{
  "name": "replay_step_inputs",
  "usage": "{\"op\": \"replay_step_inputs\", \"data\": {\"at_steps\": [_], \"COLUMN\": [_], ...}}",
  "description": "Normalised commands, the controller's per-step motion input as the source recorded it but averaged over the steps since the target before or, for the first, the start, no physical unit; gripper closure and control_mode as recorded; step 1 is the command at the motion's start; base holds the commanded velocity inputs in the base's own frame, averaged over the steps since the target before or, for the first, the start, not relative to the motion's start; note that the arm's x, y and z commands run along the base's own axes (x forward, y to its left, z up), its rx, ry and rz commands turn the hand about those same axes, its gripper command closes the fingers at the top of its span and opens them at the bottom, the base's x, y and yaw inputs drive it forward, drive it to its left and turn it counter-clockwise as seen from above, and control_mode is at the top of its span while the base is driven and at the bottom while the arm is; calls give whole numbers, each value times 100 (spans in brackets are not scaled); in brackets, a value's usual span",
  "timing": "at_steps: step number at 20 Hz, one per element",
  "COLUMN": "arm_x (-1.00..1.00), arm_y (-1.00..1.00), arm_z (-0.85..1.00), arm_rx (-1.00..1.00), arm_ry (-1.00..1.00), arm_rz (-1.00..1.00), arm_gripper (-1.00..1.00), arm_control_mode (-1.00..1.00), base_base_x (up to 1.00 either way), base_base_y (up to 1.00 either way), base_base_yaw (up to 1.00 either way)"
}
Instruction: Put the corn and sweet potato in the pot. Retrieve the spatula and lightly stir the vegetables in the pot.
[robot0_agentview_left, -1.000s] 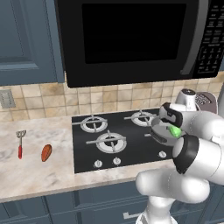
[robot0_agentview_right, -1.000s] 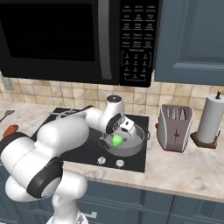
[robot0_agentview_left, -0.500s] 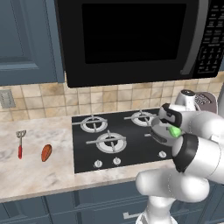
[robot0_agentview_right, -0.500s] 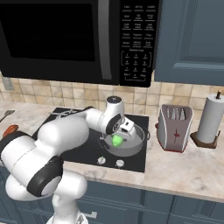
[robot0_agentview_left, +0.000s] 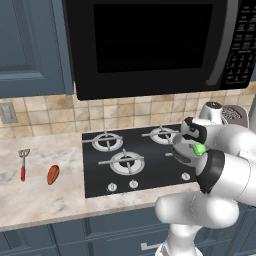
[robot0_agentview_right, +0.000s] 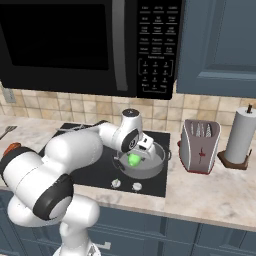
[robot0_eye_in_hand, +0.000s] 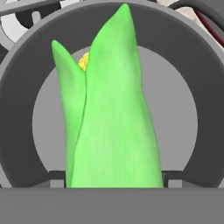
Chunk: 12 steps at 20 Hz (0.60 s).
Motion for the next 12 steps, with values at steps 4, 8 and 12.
{"op": "replay_step_inputs", "data": {"at_steps": [4, 8, 12], "arm_x": [0, 0, 0], "arm_y": [0, 0, 0], "arm_z": [0, 0, 0], "arm_rx": [0, 0, 0], "arm_ry": [0, 0, 0], "arm_rz": [0, 0, 0], "arm_gripper": [-100, -100, -100], "arm_control_mode": [-100, -100, -100], "base_base_x": [0, 0, 0], "base_base_y": [0, 0, 0], "base_base_yaw": [0, 0, 0]}}
